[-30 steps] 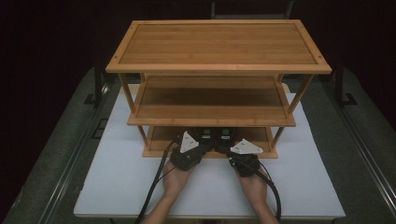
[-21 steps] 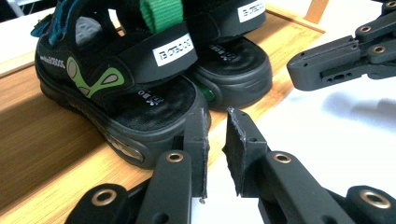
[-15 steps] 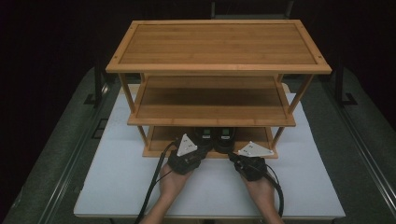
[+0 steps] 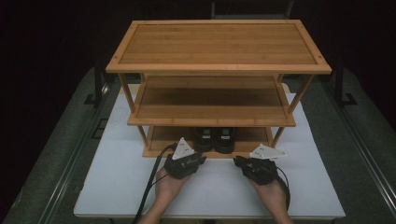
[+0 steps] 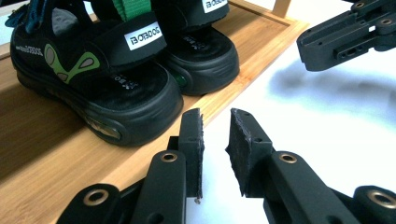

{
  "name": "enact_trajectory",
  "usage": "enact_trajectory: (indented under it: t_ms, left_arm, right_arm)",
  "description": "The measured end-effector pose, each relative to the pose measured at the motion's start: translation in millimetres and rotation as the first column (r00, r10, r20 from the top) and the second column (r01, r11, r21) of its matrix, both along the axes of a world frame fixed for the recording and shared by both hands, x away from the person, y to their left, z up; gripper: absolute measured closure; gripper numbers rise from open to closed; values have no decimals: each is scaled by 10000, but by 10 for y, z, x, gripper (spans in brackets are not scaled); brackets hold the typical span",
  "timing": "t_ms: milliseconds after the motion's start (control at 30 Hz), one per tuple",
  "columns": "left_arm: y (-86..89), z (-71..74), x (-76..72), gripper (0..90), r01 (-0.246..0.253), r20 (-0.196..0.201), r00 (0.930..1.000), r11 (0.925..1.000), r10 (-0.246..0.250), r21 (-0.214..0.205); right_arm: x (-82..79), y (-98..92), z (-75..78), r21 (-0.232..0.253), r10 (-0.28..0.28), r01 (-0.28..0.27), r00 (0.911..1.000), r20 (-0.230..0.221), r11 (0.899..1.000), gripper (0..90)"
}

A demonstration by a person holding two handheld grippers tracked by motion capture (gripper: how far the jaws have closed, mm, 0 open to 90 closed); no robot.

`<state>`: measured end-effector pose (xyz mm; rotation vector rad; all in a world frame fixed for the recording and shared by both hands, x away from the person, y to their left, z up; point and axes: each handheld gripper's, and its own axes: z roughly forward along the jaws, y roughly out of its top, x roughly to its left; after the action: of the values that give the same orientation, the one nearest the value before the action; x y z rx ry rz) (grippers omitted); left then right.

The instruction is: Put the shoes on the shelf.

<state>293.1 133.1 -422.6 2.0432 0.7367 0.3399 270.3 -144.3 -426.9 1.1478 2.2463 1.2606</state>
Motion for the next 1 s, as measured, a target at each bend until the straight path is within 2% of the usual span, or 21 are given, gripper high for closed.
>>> enact_trajectory:
  t_ms: [367,867,1000]
  left_arm:
    - [154,34,-77,657,73,-176,9998,9999,-75,-108]
    - [363,62,-179,580,118,-264,9996,9999,-121,-99]
    - [428,58,-194,538,-19,-321,9995,9999,15,-113]
  right_arm:
    - [-83,-219,-4,166,165,-161,9995,-268,9997,677]
    - [-194,-445,22,154,253,-248,9992,-317,9996,576]
    - [-221,-509,21,191,227,-221,9992,-318,9996,538]
